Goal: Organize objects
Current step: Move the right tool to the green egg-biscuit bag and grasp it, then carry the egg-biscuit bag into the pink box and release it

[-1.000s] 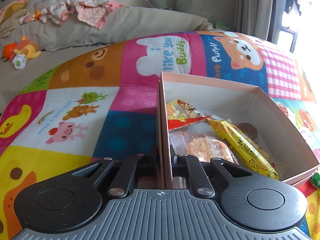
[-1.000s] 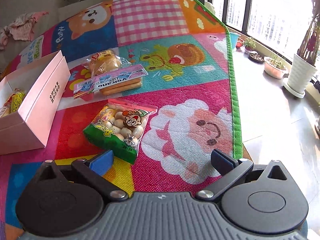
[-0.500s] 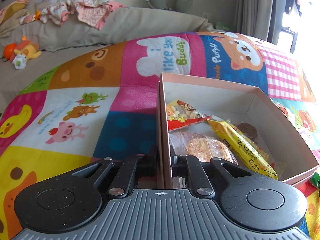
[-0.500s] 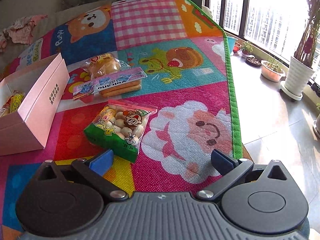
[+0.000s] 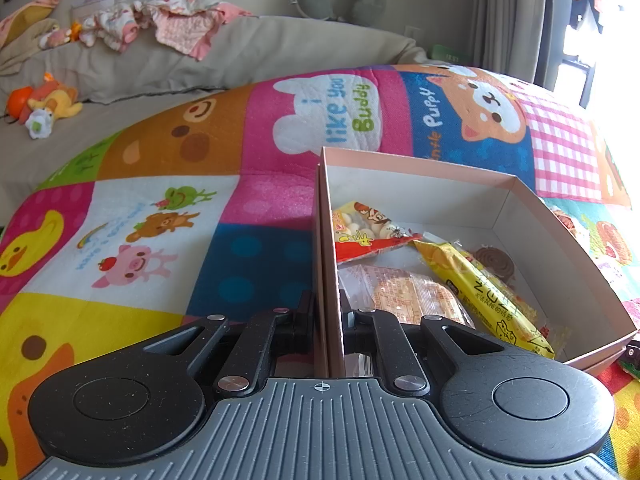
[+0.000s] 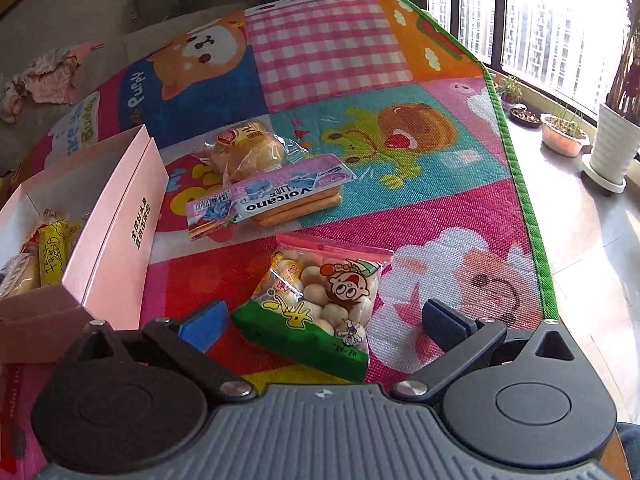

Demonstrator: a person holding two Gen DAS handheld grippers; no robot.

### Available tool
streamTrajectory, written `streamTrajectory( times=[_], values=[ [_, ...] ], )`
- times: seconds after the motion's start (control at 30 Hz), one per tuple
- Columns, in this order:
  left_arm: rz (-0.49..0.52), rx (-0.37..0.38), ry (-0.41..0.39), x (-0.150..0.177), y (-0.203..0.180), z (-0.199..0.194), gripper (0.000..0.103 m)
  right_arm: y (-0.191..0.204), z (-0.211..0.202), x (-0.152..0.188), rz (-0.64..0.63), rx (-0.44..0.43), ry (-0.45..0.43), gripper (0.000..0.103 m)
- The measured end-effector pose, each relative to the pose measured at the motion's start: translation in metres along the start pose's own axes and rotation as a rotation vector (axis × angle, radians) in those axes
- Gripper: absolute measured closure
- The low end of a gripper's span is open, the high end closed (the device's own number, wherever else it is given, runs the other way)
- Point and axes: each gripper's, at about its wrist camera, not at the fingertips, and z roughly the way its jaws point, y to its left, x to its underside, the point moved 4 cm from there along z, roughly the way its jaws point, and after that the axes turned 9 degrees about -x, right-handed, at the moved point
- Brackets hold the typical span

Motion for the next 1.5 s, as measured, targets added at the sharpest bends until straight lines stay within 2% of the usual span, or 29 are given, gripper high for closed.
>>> streamTrajectory(
  times=[0.1, 0.2, 0.27, 0.43, 0.67, 0.8, 0.93, 1.13, 1.27, 1.37, 1.5],
  values=[
    [0.001, -0.001, 0.0, 0.0, 0.0, 0.0, 0.091, 0.01, 0.01, -0.004, -0.045, 0.004, 0.012, 0.0],
    [0.008, -0.006, -0.003, -0.001, -0.001, -0.001, 0.091, 0.017, 0.009, -0.001, -0.099, 0.019, 0.007, 0.012],
    [0.009, -0.007, -0.005, -0.001, -0.001, -0.002, 0.091, 0.02, 0.003, 0.002, -0.124, 0.0, 0.001, 0.024],
    [0.016, -0.013, -0.007, 0.0, -0.002, -0.002, 0.091, 0.021, -0.017, 0.015, -0.17, -0.017, 0.006, 0.032],
    [0.016, -0.013, -0.007, 0.0, -0.002, -0.002, 0.091, 0.008, -0.059, 0.034, -0.148, -0.077, 0.062, 0.034],
    [0.019, -0.015, -0.009, 0.0, -0.002, -0.002, 0.091, 0.02, -0.089, 0.045, -0.221, -0.108, 0.092, 0.034],
    [0.023, -0.017, -0.017, 0.0, -0.003, -0.003, 0.091, 0.049, -0.115, 0.048, -0.325, -0.169, 0.07, 0.034],
    [0.026, -0.019, -0.02, 0.0, -0.004, -0.003, 0.091, 0.083, -0.127, 0.033, -0.368, -0.261, 0.044, 0.034],
    [0.022, -0.015, -0.019, 0.0, -0.003, -0.003, 0.091, 0.103, -0.117, 0.007, -0.382, -0.291, 0.051, 0.034],
    [0.015, -0.009, -0.018, 0.0, -0.002, -0.004, 0.091, 0.123, -0.098, -0.023, -0.408, -0.299, 0.037, 0.034],
    [0.012, -0.007, -0.017, 0.0, -0.001, -0.004, 0.091, 0.155, -0.05, -0.066, -0.379, -0.332, 0.056, 0.034]
  ],
)
